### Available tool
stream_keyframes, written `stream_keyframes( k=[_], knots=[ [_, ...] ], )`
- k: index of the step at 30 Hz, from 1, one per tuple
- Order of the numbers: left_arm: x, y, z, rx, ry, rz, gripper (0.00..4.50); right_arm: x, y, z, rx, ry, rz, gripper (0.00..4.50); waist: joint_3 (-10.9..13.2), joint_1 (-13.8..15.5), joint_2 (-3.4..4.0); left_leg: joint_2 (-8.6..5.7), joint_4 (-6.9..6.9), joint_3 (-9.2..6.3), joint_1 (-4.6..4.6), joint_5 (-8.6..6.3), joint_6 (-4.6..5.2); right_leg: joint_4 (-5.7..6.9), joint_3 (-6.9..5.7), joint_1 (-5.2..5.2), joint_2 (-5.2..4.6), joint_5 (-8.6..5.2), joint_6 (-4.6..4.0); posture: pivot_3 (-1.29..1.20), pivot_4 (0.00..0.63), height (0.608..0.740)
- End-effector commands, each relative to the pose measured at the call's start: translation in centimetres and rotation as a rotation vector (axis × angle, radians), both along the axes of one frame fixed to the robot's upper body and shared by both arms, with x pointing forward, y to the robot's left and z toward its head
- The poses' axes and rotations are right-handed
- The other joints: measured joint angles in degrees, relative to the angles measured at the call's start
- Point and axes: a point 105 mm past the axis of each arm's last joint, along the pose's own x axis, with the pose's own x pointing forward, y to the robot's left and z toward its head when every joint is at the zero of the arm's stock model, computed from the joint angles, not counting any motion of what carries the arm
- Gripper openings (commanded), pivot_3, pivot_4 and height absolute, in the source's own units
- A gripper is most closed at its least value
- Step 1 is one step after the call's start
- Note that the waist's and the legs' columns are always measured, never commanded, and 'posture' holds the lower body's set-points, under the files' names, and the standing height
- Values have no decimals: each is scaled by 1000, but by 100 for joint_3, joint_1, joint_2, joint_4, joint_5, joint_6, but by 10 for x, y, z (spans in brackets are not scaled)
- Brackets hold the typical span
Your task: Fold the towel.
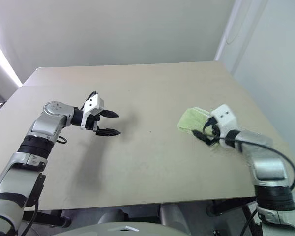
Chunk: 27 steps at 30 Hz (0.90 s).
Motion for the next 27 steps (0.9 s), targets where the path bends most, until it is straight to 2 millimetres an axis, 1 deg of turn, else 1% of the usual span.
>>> stream_keyframes(
  k=[1,3,4,9,12,14,15,16,17,19,21,22,24,27],
  knots=[
    [3,1,8,3,-39,1,4500,9,-1,24,123,-70,-63,4482,0,2,0,0,-1,-1,0,0,0,2,0,0,1,0,-1,0,0,712],
    [3,0,7,5,-38,2,4500,18,-5,17,131,-67,-134,4482,0,4,0,3,-2,-3,2,0,0,2,-3,0,3,-1,-1,0,0,712],
    [3,0,7,4,-38,0,4500,22,-6,10,116,-58,-160,4482,0,5,0,2,-2,-3,2,0,0,1,-2,0,2,-1,-1,0,0,712],
    [3,-2,8,1,-38,-2,4500,39,2,-18,30,-82,-222,4482,1,-4,2,1,-2,3,-7,0,0,-8,0,-3,-3,0,0,0,0,712],
    [3,-1,8,-5,-37,4,4500,48,1,-45,12,-83,-294,4482,1,-4,2,1,-4,2,-6,0,0,-7,0,-4,-2,0,0,0,0,712],
    [4,-2,9,-7,-42,5,4500,55,-6,-74,-59,-54,-373,4482,0,-9,2,1,-4,2,-3,0,0,-6,0,-3,-2,0,0,0,0,712],
    [4,-2,9,-8,-44,5,4500,56,-6,-87,-127,-43,-378,4482,0,-12,2,0,-3,3,-4,0,0,-6,0,-2,-3,0,0,0,0,712],
    [4,-2,9,-8,-46,5,4500,56,-6,-94,-174,-40,-373,4482,0,-15,2,0,-2,4,-3,0,0,-5,1,-2,-4,1,0,0,0,712],
    [5,-2,9,-9,-46,6,4500,56,-3,-99,-178,-32,-364,4482,0,-17,1,0,-2,4,-2,0,0,-4,1,-1,-4,1,0,0,0,712],
    [5,-1,9,-10,-48,15,4500,57,5,-109,-139,-10,-368,4482,-11,-37,-15,0,-2,4,3,0,0,-4,2,8,-3,1,0,0,0,712],
    [5,0,7,-8,-48,22,4500,58,9,-113,-134,-10,-362,4482,-16,-70,-23,1,-1,3,3,0,0,-3,2,19,-2,1,-1,0,0,712],
    [4,1,7,-8,-48,23,4500,59,10,-112,-127,-21,-364,4482,-17,-95,-24,1,-1,2,3,0,0,-3,2,26,-2,1,-1,0,0,712],
    [3,2,6,-8,-47,26,4500,63,7,-98,-81,-63,-384,4482,-17,-158,-24,1,-1,1,7,0,0,-3,2,45,-2,1,-1,0,0,712],
    [3,5,7,-12,-45,40,4500,65,-6,-67,17,-137,-409,4482,-12,-174,-18,1,-1,-3,6,0,0,-1,2,45,-2,1,-1,0,0,712]
  ],
)
